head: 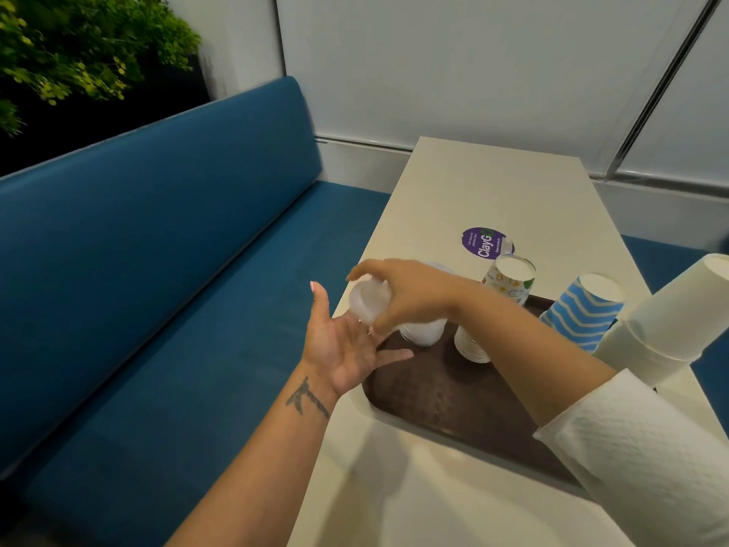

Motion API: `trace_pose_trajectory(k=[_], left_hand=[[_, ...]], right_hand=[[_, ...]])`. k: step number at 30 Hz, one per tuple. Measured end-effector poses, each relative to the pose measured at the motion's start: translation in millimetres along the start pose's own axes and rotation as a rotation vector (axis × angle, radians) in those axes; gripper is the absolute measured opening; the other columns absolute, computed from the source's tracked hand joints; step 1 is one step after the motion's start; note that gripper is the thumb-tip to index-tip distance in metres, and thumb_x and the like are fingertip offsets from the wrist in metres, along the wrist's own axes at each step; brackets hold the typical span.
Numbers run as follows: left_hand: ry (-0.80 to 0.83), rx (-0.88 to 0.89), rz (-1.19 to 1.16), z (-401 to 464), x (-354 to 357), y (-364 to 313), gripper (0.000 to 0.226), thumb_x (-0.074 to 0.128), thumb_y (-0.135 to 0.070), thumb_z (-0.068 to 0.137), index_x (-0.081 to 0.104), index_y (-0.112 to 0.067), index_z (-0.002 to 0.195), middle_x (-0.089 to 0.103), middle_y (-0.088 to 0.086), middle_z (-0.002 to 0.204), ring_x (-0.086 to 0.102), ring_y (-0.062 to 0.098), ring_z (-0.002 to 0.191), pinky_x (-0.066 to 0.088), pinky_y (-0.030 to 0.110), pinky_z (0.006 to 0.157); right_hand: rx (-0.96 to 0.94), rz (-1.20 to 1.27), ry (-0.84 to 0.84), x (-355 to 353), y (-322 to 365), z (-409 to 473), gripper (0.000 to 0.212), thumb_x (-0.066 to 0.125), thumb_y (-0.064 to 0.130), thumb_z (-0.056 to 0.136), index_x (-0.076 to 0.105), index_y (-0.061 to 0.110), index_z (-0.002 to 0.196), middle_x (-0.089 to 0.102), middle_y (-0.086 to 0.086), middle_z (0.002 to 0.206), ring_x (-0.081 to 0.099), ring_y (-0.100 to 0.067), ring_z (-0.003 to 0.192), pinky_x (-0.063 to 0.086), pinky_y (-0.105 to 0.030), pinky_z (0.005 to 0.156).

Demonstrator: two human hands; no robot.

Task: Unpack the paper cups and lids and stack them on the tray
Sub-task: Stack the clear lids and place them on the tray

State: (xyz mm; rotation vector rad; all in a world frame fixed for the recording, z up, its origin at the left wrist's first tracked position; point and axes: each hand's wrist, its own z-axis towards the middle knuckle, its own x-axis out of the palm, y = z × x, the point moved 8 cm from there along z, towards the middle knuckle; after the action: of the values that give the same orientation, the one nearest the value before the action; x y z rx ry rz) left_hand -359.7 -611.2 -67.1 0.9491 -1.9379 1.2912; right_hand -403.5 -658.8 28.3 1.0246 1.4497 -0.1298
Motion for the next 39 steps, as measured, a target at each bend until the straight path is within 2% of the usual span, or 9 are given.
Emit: trace_pose_trajectory(k=[3,7,11,14,24,34,39], left_hand=[[-0.129,0.034,-0.006,3,-9,-4,0.081,0.027,-0.076,0.085,0.053,-0.015,0.131,0.061,0.006,0.126,0.05,0.028,0.124,0.044,0.062,0.093],[-0.249,0.085,0.018,2,-14,-9,0.061,0.033,-0.062,0.095,0.056,-0.016,0.128,0.061,0.003,0.124,0.057,0.024,0.114,0.051,0.048,0.085],[-0.277,0.088,0.01,-1,-19,-10,0.051,0.037,-0.057,0.096,0.061,-0.017,0.118,0.065,0.001,0.113,0.062,0.021,0.104,0.053,0.041,0.077],[-0.277,0.089,0.008,-1,-23,-11,0.048,0.039,-0.055,0.096,0.062,-0.017,0.115,0.066,0.001,0.11,0.062,0.02,0.103,0.053,0.041,0.079],[-0.271,0.092,0.018,-7,-22,-12,0.048,0.037,-0.054,0.097,0.061,-0.017,0.116,0.067,0.0,0.108,0.063,0.02,0.101,0.053,0.039,0.079],[-0.27,0.092,0.013,-7,-18,-13,0.048,0.038,-0.054,0.096,0.061,-0.017,0.116,0.067,0.001,0.108,0.063,0.02,0.1,0.053,0.038,0.076],[-0.279,0.105,0.024,-5,-20,-15,0.048,0.039,-0.054,0.096,0.06,-0.017,0.12,0.068,0.0,0.107,0.064,0.02,0.1,0.053,0.038,0.078]], right_hand=[[0.12,-0.025,-0.118,-36,-26,5,0.07,0.076,0.025,0.076,0.043,0.028,0.137,0.047,0.0,0.136,0.045,-0.014,0.108,0.041,-0.025,0.086],[0.348,-0.054,-0.244,-61,-62,9,0.066,0.07,0.03,0.082,0.039,0.022,0.14,0.046,-0.007,0.139,0.047,-0.026,0.119,0.044,-0.03,0.088],[0.476,-0.077,-0.23,-55,-79,14,0.064,0.067,0.035,0.084,0.04,0.017,0.14,0.048,-0.01,0.138,0.049,-0.029,0.12,0.045,-0.033,0.09],[0.525,-0.098,-0.193,-48,-86,15,0.061,0.063,0.036,0.087,0.041,0.014,0.139,0.049,-0.01,0.137,0.05,-0.029,0.12,0.045,-0.033,0.091],[0.563,-0.097,-0.148,-30,-98,15,0.066,0.063,0.045,0.087,0.039,0.015,0.142,0.044,-0.008,0.144,0.044,-0.03,0.128,0.04,-0.037,0.102],[0.54,-0.14,-0.179,-28,-98,15,0.074,0.067,0.047,0.083,0.036,0.017,0.144,0.043,-0.008,0.146,0.045,-0.03,0.129,0.042,-0.038,0.101],[0.54,-0.136,-0.192,-29,-99,16,0.088,0.068,0.057,0.078,0.029,0.019,0.147,0.033,-0.009,0.151,0.038,-0.033,0.135,0.041,-0.042,0.103]])
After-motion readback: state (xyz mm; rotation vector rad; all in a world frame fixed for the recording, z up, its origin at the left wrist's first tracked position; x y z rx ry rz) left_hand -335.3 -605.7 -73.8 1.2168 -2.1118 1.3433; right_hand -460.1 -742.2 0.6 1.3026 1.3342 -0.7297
